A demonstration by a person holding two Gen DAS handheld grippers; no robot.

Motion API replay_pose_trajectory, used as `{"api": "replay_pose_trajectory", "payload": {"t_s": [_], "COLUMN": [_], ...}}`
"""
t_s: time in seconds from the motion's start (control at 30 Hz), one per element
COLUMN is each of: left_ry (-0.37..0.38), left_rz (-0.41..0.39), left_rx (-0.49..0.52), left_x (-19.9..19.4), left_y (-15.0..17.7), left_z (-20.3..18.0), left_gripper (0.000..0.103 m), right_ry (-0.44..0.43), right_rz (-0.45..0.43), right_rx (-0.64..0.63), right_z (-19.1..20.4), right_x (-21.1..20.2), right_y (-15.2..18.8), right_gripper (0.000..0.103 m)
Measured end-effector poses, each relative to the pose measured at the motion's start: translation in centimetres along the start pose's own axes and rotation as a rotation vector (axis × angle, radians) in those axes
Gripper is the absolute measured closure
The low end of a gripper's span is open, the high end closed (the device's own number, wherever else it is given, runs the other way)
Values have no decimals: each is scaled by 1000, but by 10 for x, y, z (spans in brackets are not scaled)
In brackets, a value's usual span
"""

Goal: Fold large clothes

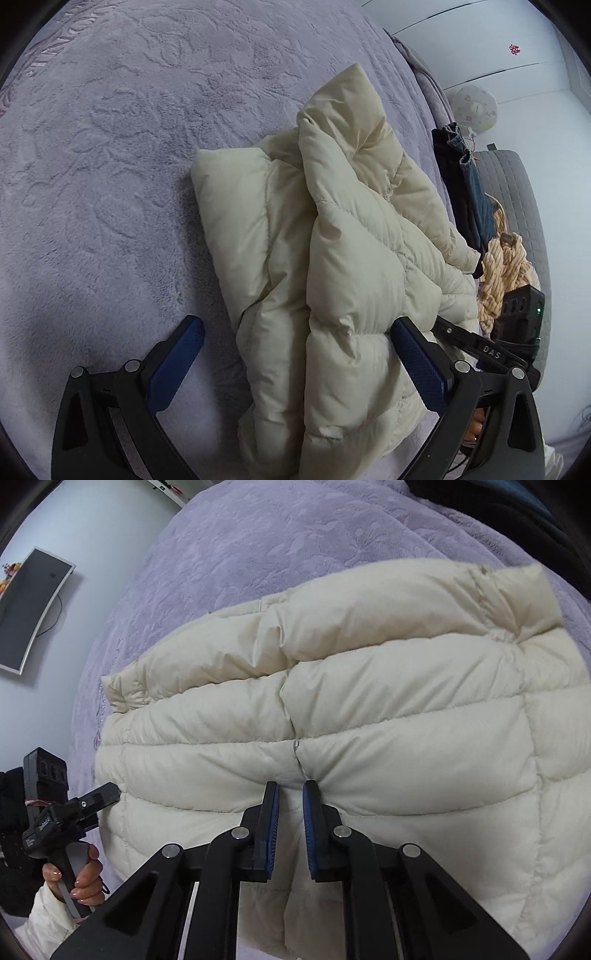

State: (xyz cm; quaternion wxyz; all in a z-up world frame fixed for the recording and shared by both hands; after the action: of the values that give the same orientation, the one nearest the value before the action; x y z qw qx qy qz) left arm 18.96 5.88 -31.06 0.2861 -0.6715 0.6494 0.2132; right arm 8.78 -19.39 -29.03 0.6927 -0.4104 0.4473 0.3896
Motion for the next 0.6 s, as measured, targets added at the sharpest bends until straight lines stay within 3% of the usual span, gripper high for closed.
{"api": "replay_pose_trajectory", "payload": {"t_s": [0.2, 0.27, 0.37, 0.47, 0.6], "left_ry": [19, 29, 57, 69, 120], "left_rz": [52, 75, 81, 71, 57], "left_rx": [60, 72, 81, 117, 157], "left_x": [25, 32, 39, 36, 25], "left_y": [1, 4, 4, 3, 0], "left_z": [-14, -18, -30, -47, -87], "left_gripper": [4, 34, 64, 79, 83], "right_ry": [-41, -62, -83, -109, -160], "right_rz": [8, 6, -2, -10, -15], "right_rx": [1, 13, 18, 24, 42], "right_z": [-5, -7, -9, -9, -14], "right_x": [24, 27, 32, 35, 37], "right_y": [5, 6, 7, 10, 15], "right_gripper": [93, 93, 94, 94, 94]}}
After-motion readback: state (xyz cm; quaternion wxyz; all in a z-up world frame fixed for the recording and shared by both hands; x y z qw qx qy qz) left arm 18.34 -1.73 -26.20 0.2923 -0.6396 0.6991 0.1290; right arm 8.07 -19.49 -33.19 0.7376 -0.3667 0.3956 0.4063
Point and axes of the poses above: each gripper's, at about its wrist camera, not at the fingertips, and x roughly the way its jaws point, z to its left, y to its underside, the point moved 10 cm from there along x, roughly the way its jaws point, and after that the axes turned 9 degrees about y, right-handed, at the moved point
